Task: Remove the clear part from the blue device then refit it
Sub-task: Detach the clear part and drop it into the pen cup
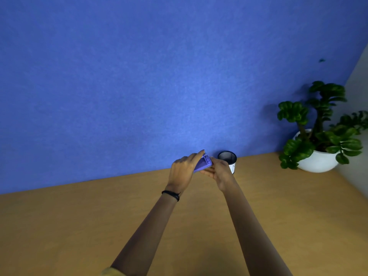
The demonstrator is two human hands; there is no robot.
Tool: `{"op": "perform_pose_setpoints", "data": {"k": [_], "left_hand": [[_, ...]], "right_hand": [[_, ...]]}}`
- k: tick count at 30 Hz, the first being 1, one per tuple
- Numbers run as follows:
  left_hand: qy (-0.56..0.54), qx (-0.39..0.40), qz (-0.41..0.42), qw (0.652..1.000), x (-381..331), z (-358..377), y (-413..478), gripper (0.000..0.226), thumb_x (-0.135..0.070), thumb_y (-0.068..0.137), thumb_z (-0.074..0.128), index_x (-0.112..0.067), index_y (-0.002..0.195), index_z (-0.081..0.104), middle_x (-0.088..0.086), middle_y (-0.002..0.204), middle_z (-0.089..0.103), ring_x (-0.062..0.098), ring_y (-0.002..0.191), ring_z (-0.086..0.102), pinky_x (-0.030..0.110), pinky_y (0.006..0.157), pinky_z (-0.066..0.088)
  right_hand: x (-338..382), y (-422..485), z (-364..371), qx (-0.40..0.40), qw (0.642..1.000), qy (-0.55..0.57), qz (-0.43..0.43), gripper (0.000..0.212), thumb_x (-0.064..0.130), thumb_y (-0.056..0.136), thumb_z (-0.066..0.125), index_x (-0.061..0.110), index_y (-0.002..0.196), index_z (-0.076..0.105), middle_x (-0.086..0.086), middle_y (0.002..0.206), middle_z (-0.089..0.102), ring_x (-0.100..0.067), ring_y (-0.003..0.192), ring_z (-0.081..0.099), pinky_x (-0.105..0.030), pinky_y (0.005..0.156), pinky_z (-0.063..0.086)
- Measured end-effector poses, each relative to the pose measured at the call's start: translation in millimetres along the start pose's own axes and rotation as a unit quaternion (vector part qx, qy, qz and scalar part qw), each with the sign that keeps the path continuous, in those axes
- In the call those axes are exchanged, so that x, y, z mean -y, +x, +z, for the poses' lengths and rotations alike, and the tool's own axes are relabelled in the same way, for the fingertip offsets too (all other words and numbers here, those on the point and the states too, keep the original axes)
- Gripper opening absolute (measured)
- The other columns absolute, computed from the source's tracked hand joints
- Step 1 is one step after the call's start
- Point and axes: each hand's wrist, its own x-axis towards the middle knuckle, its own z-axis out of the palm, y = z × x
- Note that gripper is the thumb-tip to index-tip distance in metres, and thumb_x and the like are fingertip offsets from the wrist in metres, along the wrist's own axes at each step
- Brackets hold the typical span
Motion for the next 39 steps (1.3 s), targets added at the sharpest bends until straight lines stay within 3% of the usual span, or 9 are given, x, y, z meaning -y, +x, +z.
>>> {"op": "perform_pose_setpoints", "data": {"k": [6,9,13,17,21,32,35,39], "left_hand": [[-0.004,-0.006,0.081,0.997,6.8,-2.4,3.5,0.062,0.006,0.063,0.074,-0.015,0.12,0.061,-0.002,0.095,0.073,0.017,0.065,0.065,0.024,0.054,0.052],[-0.014,-0.002,0.097,0.995,8.6,-0.9,2.4,0.064,0.01,0.061,0.074,-0.011,0.12,0.061,0.001,0.097,0.073,0.019,0.074,0.069,0.031,0.075,0.058],[-0.036,0.004,0.095,0.995,11.8,1.5,2.9,0.073,0.02,0.061,0.066,-0.008,0.127,0.055,0.006,0.101,0.072,0.024,0.084,0.069,0.035,0.085,0.055],[-0.084,0.035,0.079,0.993,11.6,-4.0,4.5,0.067,0.021,0.075,0.048,-0.009,0.135,0.046,0.009,0.116,0.067,0.029,0.106,0.062,0.032,0.096,0.046],[-0.133,0.075,0.051,0.987,11.3,-9.4,6.8,0.059,0.016,0.087,0.036,-0.014,0.139,0.042,0.007,0.132,0.057,0.029,0.128,0.045,0.027,0.101,0.037],[-0.167,0.028,0.05,0.984,17.2,-1.6,9.2,0.056,0.009,0.082,0.031,-0.008,0.131,0.051,0.008,0.122,0.064,0.021,0.109,0.061,0.03,0.112,0.028],[-0.166,0.024,0.033,0.985,14.9,-1.5,11.3,0.057,0.009,0.083,0.03,-0.01,0.132,0.05,0.008,0.123,0.064,0.025,0.108,0.062,0.035,0.111,0.033],[-0.155,0.02,-0.003,0.988,19.1,0.6,15.9,0.06,-0.011,0.083,0.018,-0.016,0.134,0.049,0.004,0.126,0.063,0.029,0.113,0.059,0.042,0.105,0.043]], "right_hand": [[4.7,3.6,-9.4,0.02,0.999,-0.026,0.006,0.026,0.023,0.094,0.046,0.008,0.084,0.065,-0.006,0.081,0.068,-0.008,0.063,0.068,-0.018,0.056,0.056],[1.7,6.5,-11.2,0.015,0.999,-0.034,0.001,0.026,0.022,0.094,0.046,0.009,0.082,0.066,-0.005,0.079,0.069,-0.008,0.062,0.068,-0.02,0.061,0.055],[-2.7,7.6,-12.4,0.01,1.0,-0.026,-0.005,0.026,0.019,0.095,0.045,0.009,0.083,0.066,0.003,0.067,0.072,-0.007,0.062,0.068,-0.018,0.059,0.054],[-5.5,10.2,-13.8,0.004,1.0,-0.021,-0.009,0.026,0.018,0.095,0.044,0.002,0.097,0.064,-0.002,0.077,0.07,-0.012,0.069,0.066,-0.019,0.062,0.054],[-7.9,11.1,-15.6,-0.007,1.0,-0.003,-0.008,0.025,0.016,0.094,0.045,0.008,0.081,0.065,0.007,0.058,0.072,-0.004,0.058,0.067,-0.015,0.054,0.054],[-3.2,9.8,-12.0,-0.027,0.992,-0.067,-0.102,0.033,0.009,0.094,0.043,0.011,0.072,0.068,0.005,0.062,0.069,-0.003,0.056,0.063,-0.014,0.053,0.052],[-4.5,7.8,-11.3,-0.039,0.985,-0.092,-0.14,0.035,0.01,0.094,0.043,0.016,0.07,0.068,0.004,0.06,0.064,-0.002,0.053,0.056,-0.016,0.052,0.045],[-8.0,8.6,-10.2,-0.032,0.982,-0.111,-0.147,0.032,0.012,0.095,0.043,0.015,0.074,0.067,-0.004,0.071,0.063,-0.013,0.067,0.055,-0.021,0.057,0.045]]}}
